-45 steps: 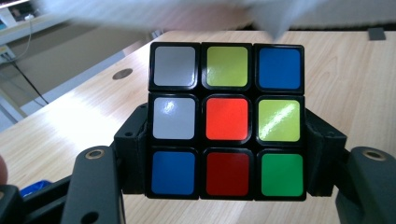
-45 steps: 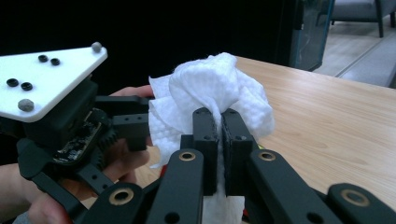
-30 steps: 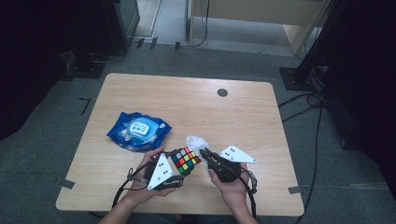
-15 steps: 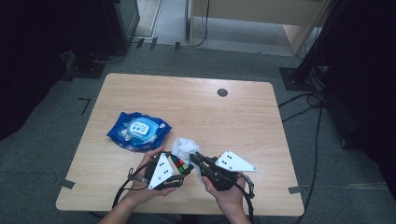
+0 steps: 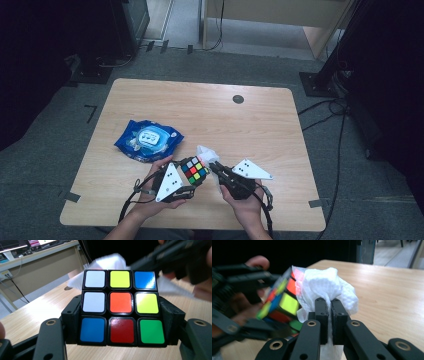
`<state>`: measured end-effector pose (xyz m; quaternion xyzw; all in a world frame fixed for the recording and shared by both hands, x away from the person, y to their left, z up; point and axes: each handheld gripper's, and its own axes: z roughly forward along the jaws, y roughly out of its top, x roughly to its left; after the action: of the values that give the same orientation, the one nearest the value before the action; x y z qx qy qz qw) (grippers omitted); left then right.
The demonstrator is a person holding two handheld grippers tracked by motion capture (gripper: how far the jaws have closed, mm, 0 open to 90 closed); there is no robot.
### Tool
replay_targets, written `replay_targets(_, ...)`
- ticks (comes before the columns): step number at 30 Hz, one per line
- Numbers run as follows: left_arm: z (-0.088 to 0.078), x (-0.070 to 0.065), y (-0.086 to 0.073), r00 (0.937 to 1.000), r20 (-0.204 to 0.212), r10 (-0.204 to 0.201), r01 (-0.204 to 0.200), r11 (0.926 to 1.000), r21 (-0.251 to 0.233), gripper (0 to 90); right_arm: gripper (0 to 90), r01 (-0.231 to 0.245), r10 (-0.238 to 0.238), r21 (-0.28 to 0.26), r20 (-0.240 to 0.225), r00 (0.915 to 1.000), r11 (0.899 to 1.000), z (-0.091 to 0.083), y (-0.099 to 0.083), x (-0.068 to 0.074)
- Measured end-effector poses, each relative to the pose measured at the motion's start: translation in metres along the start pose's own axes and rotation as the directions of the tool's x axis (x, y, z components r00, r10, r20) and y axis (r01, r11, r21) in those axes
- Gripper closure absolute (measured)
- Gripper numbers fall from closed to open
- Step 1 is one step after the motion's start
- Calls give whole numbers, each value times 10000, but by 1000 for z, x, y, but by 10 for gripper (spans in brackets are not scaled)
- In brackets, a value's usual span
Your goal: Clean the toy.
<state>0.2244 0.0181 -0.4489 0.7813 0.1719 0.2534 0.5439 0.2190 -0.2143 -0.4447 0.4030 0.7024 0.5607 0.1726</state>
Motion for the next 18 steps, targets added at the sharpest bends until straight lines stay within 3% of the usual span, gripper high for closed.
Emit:
replay_targets(7, -4, 8, 0, 9997, -196, -164, 162, 9998, -105, 340, 868, -221, 200, 456, 464, 9987, 9987, 7, -8, -14)
replay_targets(11, -8, 17, -3, 9983, -417, -409, 405, 9991, -100, 340, 867, -275, 238, 449, 814, 9964, 9986, 13, -8, -19)
replay_targets(18, -16, 31, -6, 9945, -784, -696, 686, 9975, -152, 340, 861, -316, 185, 970, 1324, 9910, 9948, 47, -9, -22)
